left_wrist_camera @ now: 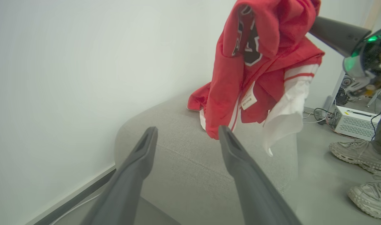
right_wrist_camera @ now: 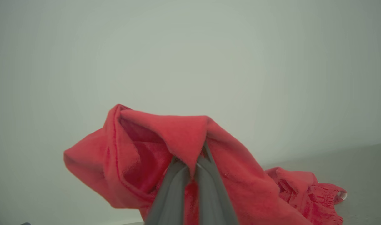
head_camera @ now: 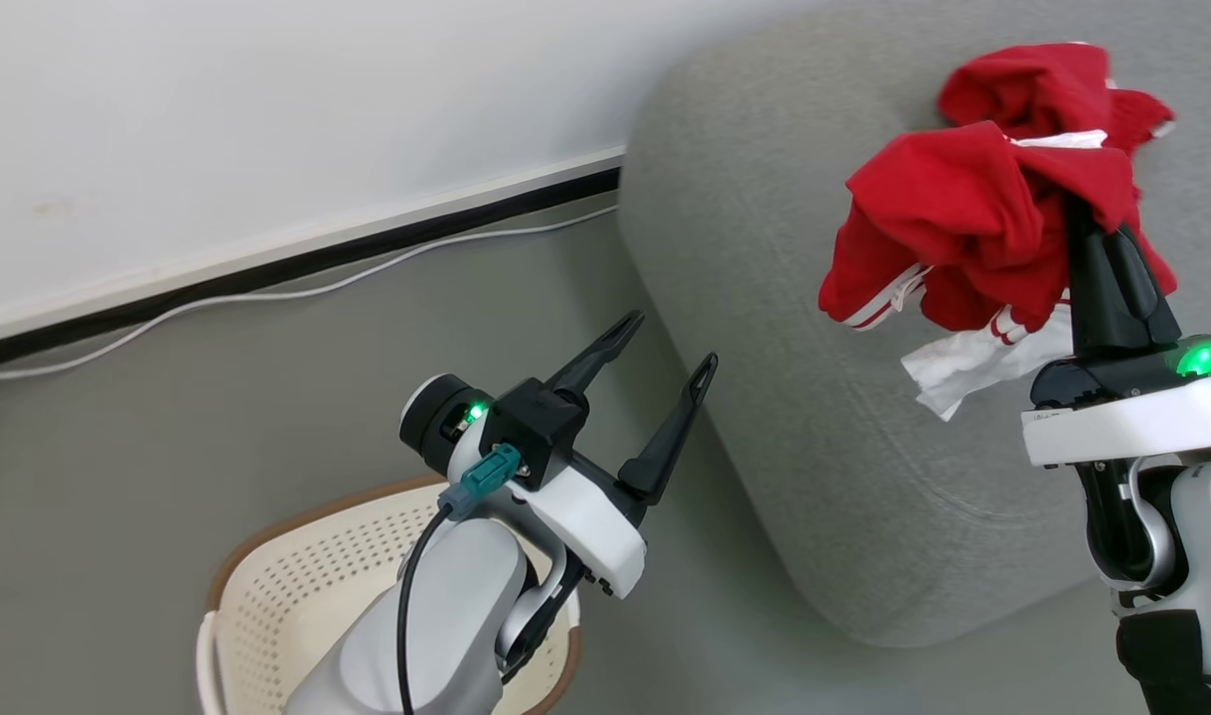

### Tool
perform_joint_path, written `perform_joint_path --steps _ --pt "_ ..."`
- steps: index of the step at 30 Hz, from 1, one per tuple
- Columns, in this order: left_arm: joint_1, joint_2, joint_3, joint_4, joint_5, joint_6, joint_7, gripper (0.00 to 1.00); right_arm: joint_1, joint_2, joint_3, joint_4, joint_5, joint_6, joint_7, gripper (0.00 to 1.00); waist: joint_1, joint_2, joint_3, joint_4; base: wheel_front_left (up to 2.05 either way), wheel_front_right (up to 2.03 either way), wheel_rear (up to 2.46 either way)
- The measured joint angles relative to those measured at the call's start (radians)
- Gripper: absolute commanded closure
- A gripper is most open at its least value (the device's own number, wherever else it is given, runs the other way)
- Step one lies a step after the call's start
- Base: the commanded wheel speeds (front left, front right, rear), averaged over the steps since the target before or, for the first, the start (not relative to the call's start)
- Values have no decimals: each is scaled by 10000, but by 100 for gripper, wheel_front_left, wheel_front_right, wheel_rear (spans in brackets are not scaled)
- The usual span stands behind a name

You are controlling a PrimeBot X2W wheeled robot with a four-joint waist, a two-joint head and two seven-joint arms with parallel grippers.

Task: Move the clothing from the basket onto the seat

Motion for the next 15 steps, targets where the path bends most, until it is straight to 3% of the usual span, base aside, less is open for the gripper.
perform_joint_path --steps 11,15 --pt "535 2 487 -207 343 -336 0 0 483 96 -734 -186 -6 0 0 100 0 0 -328 -1794 0 0 0" --pt "541 -10 391 -268 349 -430 0 0 846 2 -1285 -466 -12 0 0 100 0 0 -357 -2115 0 0 0"
